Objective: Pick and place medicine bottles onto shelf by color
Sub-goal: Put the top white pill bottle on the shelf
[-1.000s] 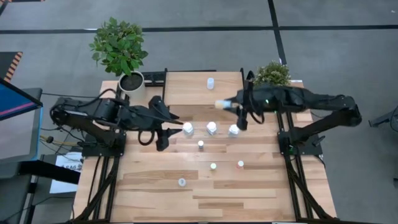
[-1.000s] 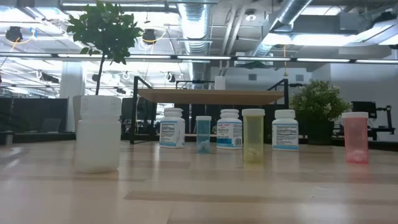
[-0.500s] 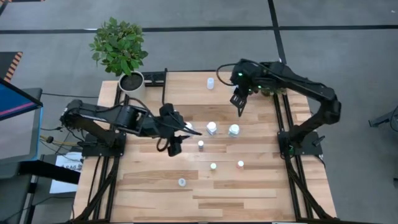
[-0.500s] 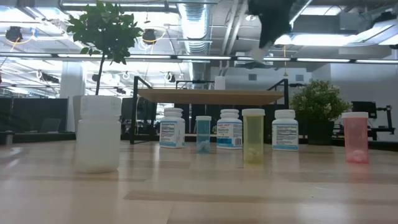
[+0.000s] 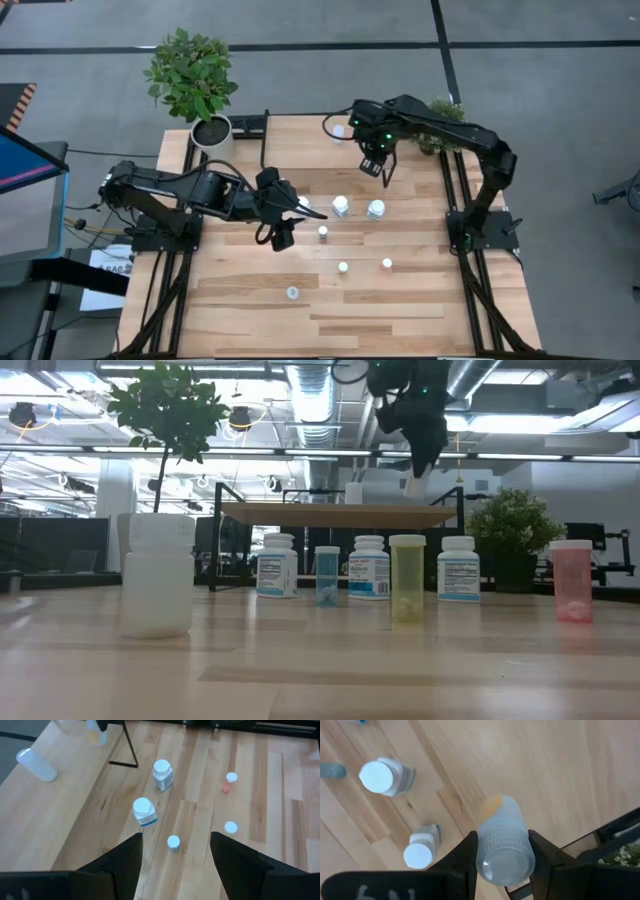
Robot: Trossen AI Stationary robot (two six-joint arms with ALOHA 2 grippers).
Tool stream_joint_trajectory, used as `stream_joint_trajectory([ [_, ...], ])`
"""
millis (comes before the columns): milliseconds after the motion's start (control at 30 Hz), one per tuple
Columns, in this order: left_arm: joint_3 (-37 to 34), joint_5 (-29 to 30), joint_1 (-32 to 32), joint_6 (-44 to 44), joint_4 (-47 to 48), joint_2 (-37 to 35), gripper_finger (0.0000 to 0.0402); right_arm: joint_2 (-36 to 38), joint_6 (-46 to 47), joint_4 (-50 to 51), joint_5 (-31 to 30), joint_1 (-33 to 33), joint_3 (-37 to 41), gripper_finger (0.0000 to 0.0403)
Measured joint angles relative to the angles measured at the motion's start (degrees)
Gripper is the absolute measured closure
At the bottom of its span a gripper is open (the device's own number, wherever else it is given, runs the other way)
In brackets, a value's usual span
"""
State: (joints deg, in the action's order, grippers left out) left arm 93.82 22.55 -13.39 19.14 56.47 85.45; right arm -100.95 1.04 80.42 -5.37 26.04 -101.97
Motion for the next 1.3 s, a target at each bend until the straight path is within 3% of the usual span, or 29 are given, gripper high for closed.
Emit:
stream_joint_trajectory([
  [400,0.0,0.1,0.0,0.0,0.0,0.0,0.0181,-2.2,-1.1,0.6,0.9,0.6,-0.4,0.0268],
  [800,0.0,0.3,0.0,-0.4,0.0,0.0,0.0181,-2.2,-1.0,0.5,-0.3,1.5,-0.3,0.0162],
  [1100,0.0,0.4,0.0,-0.4,0.0,0.0,0.0181,-2.2,-1.1,0.0,-2.1,1.9,-0.5,0.0164],
  [1300,0.0,0.4,0.0,-0.4,0.0,0.0,0.0182,-2.2,-1.0,1.2,-2.1,1.6,-6.2,0.0164],
])
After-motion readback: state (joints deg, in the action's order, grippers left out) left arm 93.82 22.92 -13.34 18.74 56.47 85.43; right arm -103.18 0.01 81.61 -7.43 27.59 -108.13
